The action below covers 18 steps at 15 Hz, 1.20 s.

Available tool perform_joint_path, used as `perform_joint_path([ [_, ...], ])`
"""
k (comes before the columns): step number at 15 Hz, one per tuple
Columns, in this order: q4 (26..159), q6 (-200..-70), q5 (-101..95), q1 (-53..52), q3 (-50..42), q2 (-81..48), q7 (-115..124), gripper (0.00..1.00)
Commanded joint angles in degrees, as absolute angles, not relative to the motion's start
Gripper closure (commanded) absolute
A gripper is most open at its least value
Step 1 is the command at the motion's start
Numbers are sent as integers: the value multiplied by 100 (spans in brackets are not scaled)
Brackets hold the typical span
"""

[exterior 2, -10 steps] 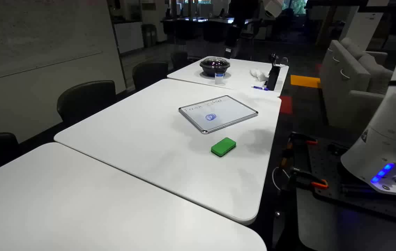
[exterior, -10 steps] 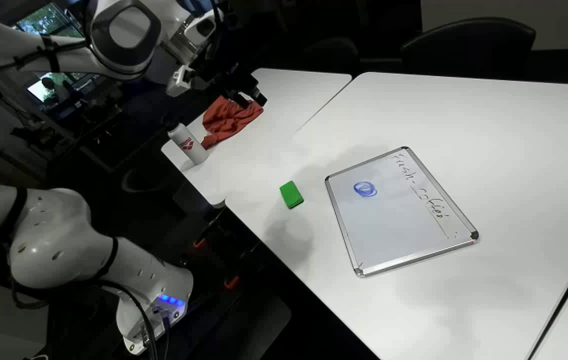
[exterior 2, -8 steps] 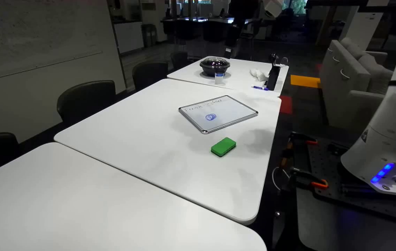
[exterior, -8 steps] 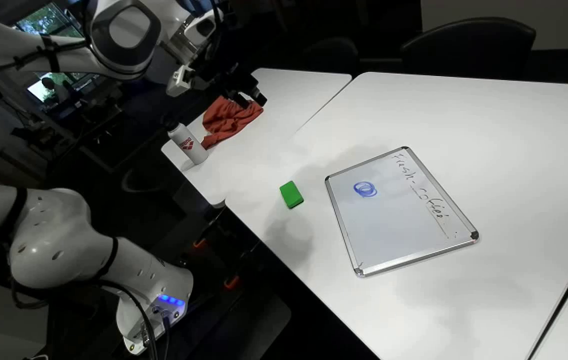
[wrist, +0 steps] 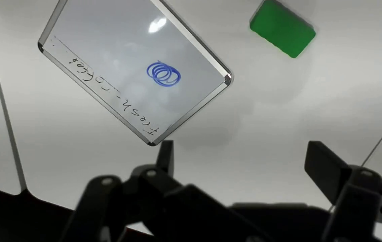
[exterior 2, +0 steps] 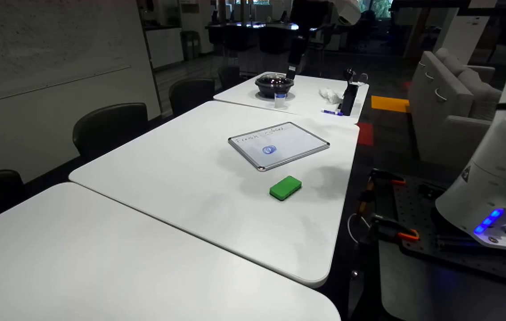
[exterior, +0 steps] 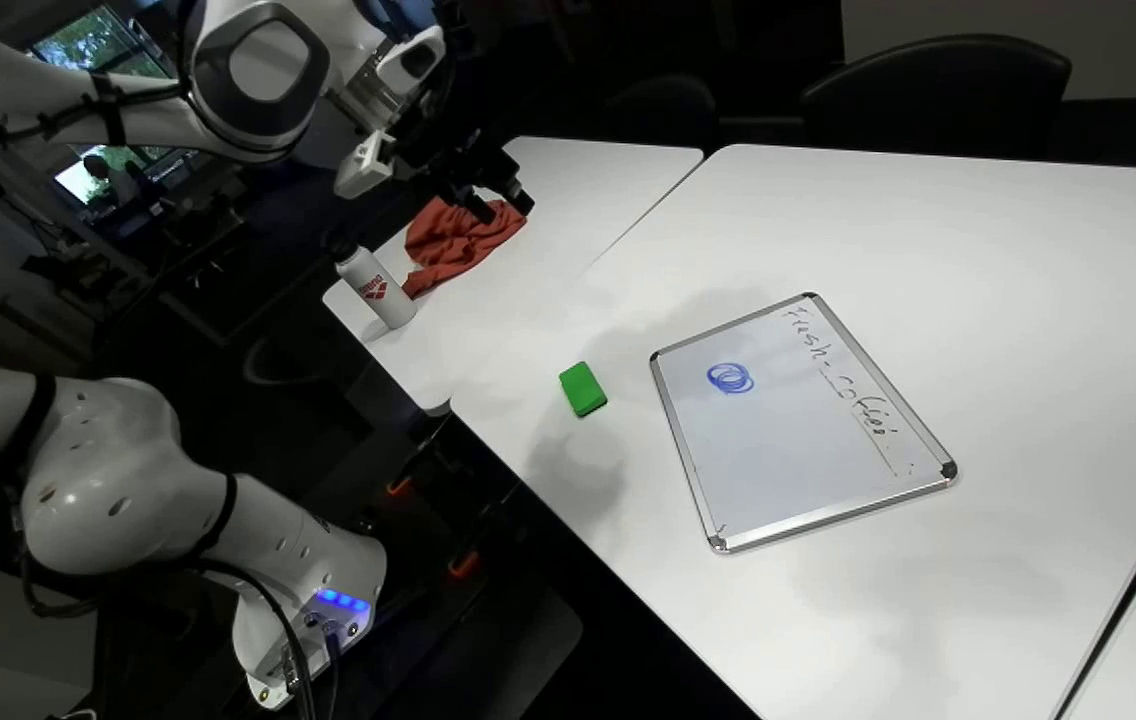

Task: Pick up the green duster and rub the blue written objects on the white board

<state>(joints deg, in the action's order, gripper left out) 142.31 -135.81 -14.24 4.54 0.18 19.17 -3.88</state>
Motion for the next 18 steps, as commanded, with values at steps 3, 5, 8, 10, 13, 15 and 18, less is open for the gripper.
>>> perform_joint_path([
  [3, 14313, -14617, -1087, -87, -62, 375, -1586, 0],
  [5, 14319, -14998, -1167, -83, -82, -325, -2094, 0],
  [8, 14250, -15089, -1285, 126, -56, -1057, -3039, 0],
  [10, 14363, -15012, -1335, 121, 1, -930, -2762, 0],
  [13, 14254, -15005, -1526, 252, -55, -1228, -3020, 0],
  [15, 14211, -14986, -1530, 258, -55, -1228, -3041, 0],
  [18, 14342, -15226, -2484, 58, -239, -1255, -2829, 0],
])
